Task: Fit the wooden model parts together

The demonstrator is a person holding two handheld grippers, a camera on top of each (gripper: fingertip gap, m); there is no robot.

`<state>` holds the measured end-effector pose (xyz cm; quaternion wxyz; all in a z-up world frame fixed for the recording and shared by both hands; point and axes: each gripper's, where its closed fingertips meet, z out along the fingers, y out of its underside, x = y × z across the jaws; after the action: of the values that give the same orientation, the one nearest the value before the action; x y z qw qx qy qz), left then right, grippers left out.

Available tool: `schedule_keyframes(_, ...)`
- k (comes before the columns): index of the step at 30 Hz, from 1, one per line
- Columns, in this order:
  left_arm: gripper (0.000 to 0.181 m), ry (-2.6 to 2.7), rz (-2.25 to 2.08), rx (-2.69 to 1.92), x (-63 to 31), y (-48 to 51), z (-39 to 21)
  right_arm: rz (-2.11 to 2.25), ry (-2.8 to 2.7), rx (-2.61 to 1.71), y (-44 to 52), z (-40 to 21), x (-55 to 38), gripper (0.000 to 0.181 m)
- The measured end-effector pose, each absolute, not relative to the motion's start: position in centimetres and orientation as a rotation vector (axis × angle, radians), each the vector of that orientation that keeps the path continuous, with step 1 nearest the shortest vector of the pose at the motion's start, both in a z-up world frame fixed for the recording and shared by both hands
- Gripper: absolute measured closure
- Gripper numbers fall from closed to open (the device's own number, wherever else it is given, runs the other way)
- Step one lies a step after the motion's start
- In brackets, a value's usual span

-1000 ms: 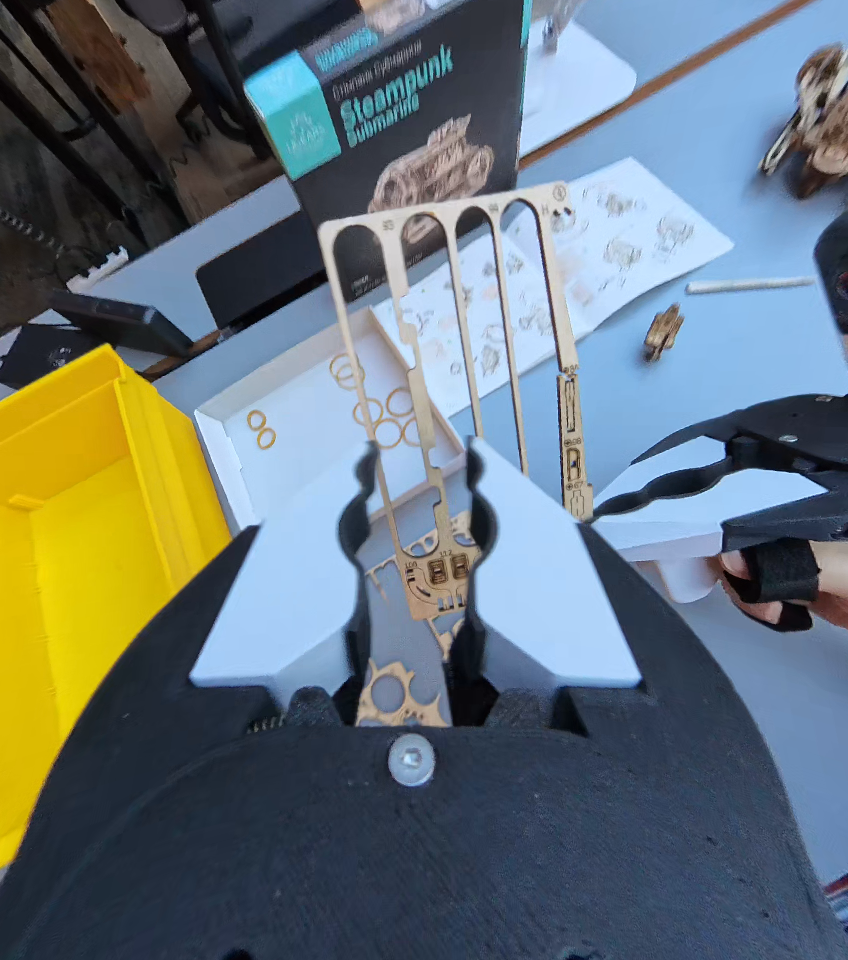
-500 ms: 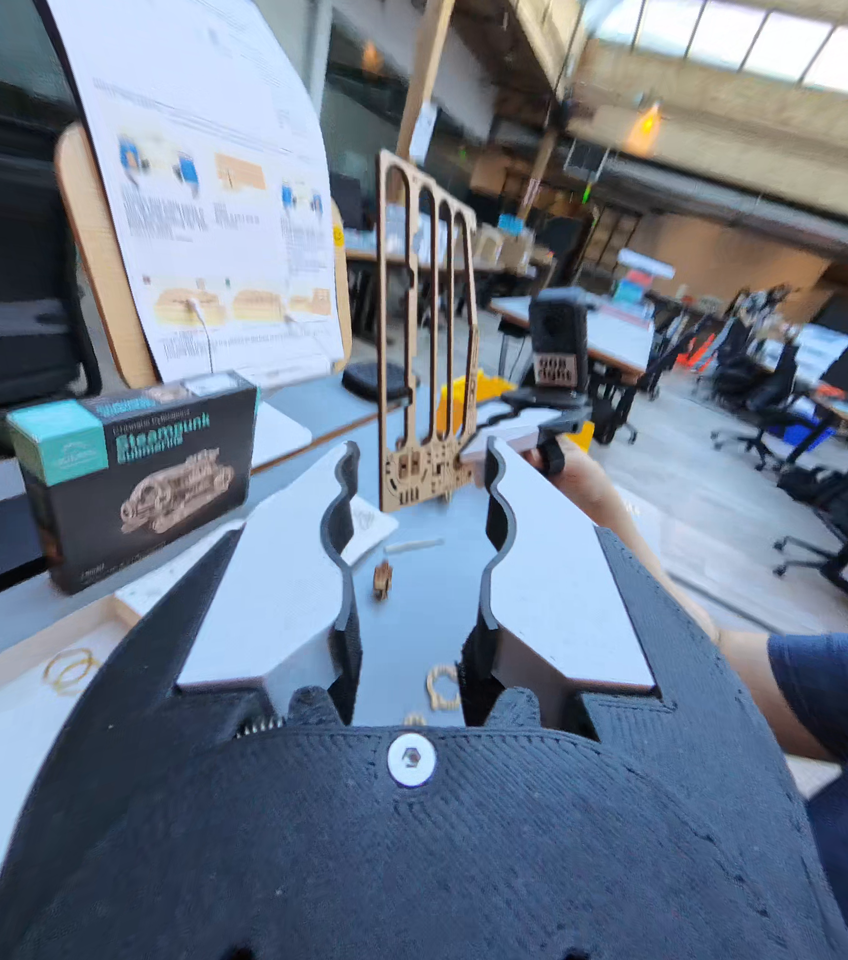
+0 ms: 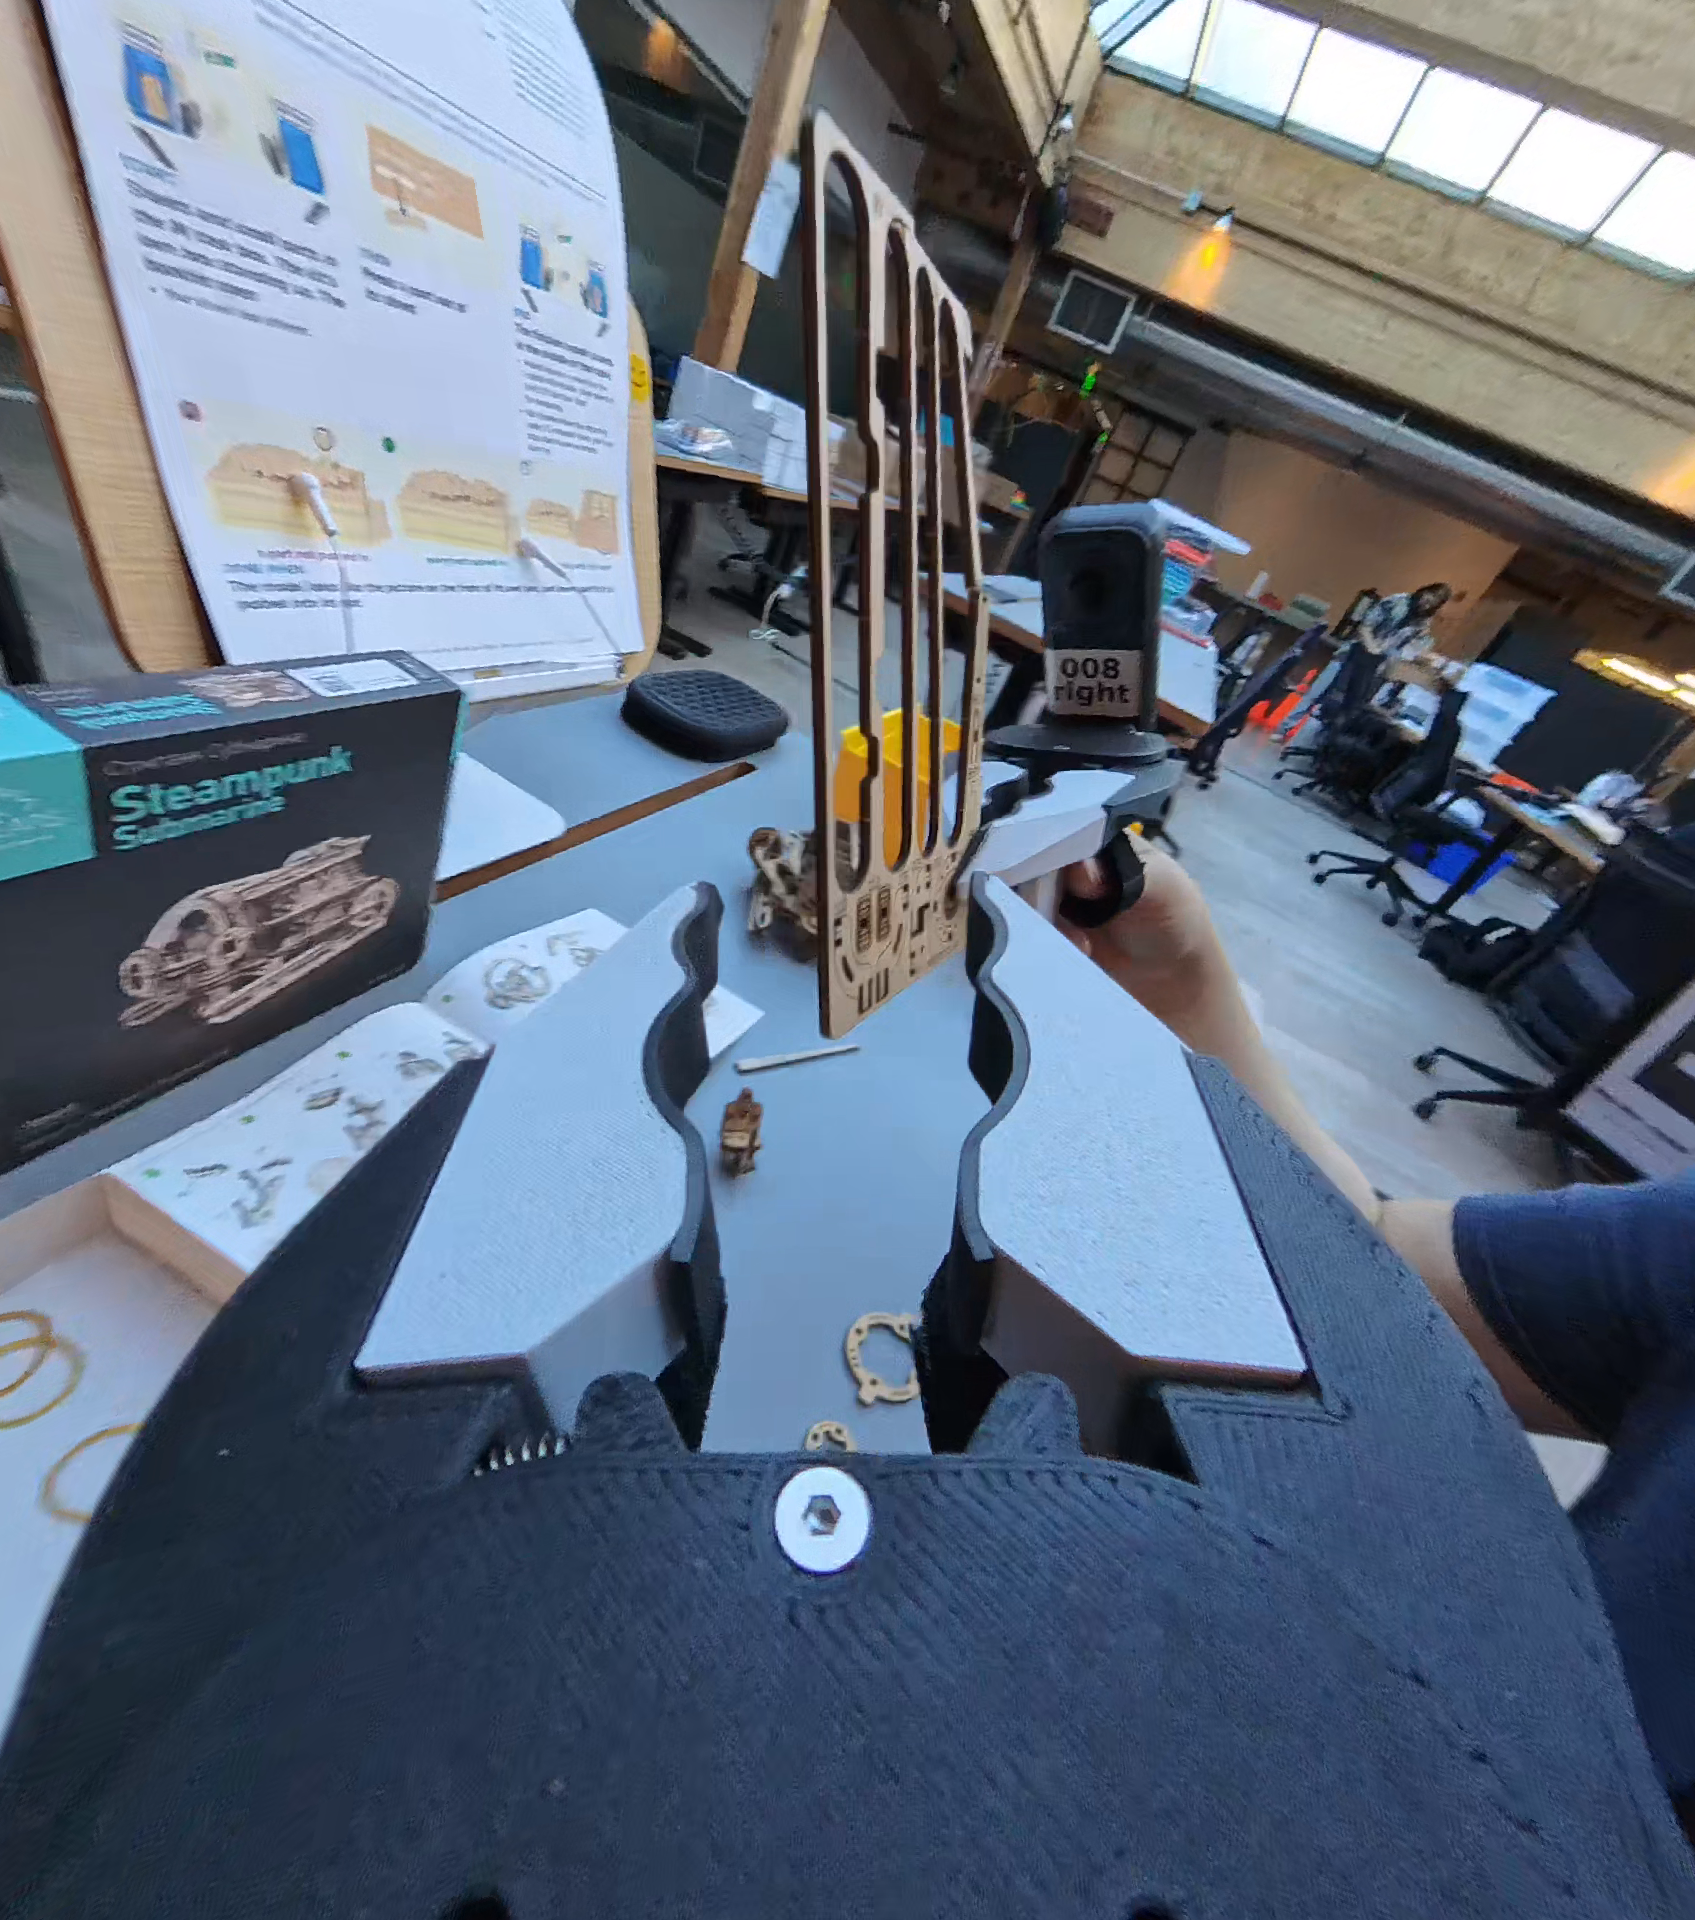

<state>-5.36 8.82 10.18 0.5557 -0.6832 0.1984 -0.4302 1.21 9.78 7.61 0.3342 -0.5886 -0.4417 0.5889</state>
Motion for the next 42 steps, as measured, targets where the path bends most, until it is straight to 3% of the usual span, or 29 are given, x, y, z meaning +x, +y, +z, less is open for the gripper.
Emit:
schedule_keyframes(3, 0.133, 0.530, -1.069, -1.647, -3.9, 8.4, 9.1, 1.547, -1.195, -1.532, 8.7, 7.6, 1.2, 0.181)
schedule_keyframes(7, 0.145, 0.597, -1.288, -1.610, -1.7, 4.5, 8.4, 1.585, -1.227, -1.605, 5.5, 6.1, 1.8, 0.180)
schedule_keyframes(13, 0.152, 0.548, -1.469, -1.796, 1.8, -4.1, -2.0, 1.758, -1.274, -1.813, -3.8, -1.8, 3.6, 0.180)
schedule_keyframes(16, 0.180, 0.488, -1.574, -1.805, 2.8, -6.7, -4.3, 1.925, -1.128, -1.857, -6.0, -4.4, 3.7, 0.180)
schedule_keyframes(20, 0.179, 0.390, -1.678, -1.790, 2.9, -8.2, -5.4, 2.026, -1.032, -1.859, -7.8, -5.9, 4.0, 0.181)
schedule_keyframes(23, 0.167, 0.392, -1.670, -1.816, 2.7, -9.3, -6.0, 2.013, -1.042, -1.873, -8.9, -6.5, 4.5, 0.181)
schedule_keyframes(25, 0.178, 0.426, -1.694, -1.811, 3.0, -10.4, -6.1, 2.042, -1.042, -1.873, -9.8, -6.6, 4.9, 0.181)
schedule_keyframes(40, 0.180, 0.305, -1.593, -1.847, 3.5, -9.5, -7.3, 2.065, -0.818, -1.852, -8.0, -7.2, 5.0, 0.181)
schedule_keyframes(42, 0.180, 0.288, -1.593, -1.853, 3.4, -9.4, -7.4, 2.051, -0.770, -1.861, -7.5, -7.2, 4.8, 0.172)
